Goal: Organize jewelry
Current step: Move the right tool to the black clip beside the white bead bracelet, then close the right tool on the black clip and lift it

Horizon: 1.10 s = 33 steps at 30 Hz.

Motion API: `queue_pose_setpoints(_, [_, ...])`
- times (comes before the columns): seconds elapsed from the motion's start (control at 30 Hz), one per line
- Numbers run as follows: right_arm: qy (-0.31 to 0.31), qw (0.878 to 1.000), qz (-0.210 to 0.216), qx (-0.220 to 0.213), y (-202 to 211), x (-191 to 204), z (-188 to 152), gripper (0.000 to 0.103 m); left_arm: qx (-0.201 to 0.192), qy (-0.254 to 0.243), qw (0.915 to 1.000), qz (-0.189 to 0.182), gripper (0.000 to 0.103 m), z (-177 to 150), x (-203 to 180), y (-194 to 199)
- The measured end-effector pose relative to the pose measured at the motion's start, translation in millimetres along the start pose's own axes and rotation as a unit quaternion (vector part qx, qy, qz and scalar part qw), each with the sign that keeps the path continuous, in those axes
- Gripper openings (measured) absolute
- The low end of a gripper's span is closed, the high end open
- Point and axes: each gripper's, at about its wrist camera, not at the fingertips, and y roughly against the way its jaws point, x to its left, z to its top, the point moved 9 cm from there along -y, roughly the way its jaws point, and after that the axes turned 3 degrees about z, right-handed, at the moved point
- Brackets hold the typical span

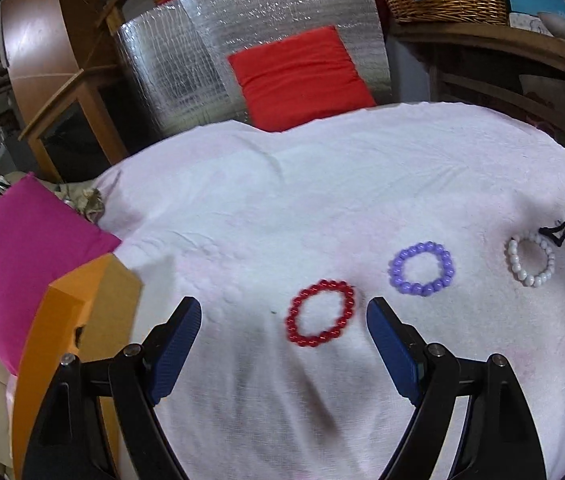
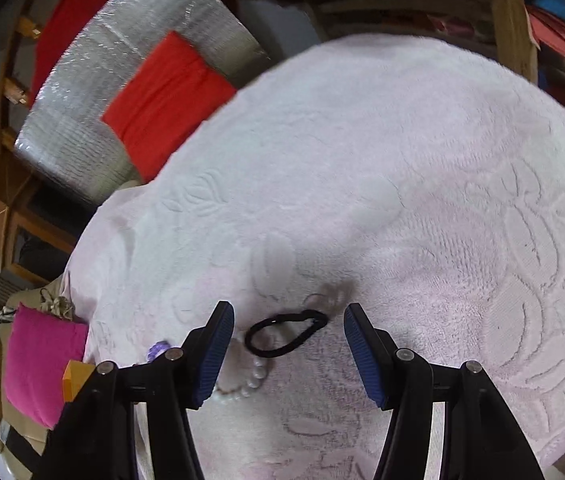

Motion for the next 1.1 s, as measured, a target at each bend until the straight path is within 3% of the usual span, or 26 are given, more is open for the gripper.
queue_pose_setpoints(0.07, [0.007,1.000,-0.012,0.016,-8.5,-2.3,-1.5,0.049,0.005,-0.001,1.0000,-0.006,0.085,-1.3,-5.0,-3.3])
queue_pose_setpoints(0.3, [0.024,0.998,-0.032,0.038,-30.1,-1.8,-7.8,0.035,0.008,0.005,0.9997,-0.022,0.085,-2.0,-11.5,-4.5])
queue_pose_setpoints(0.33, [0.027,0.998,-0.038,0.036,-30.5,-2.7,-8.2,0.028,0.007,0.005,0.9997,-0.024,0.085,-1.5,-12.2,-3.8])
queue_pose_setpoints(0.43, [0.035,0.998,-0.042,0.030,-33.3,-2.4,-6.4,0.021,0.007,0.006,0.9996,-0.026,0.085,-1.1,-13.8,-3.9])
queue_pose_setpoints(0.77, [0.042,0.998,-0.050,0.005,-32.8,0.1,-0.9,0.018,0.001,0.003,0.9997,-0.025,0.085,-2.2,-11.0,2.6])
queue_pose_setpoints(1.1, [0.051,0.996,-0.071,-0.024,-32.8,9.1,-6.7,0.018,-0.008,0.030,0.9991,-0.029,0.085,0.4,9.3,11.5])
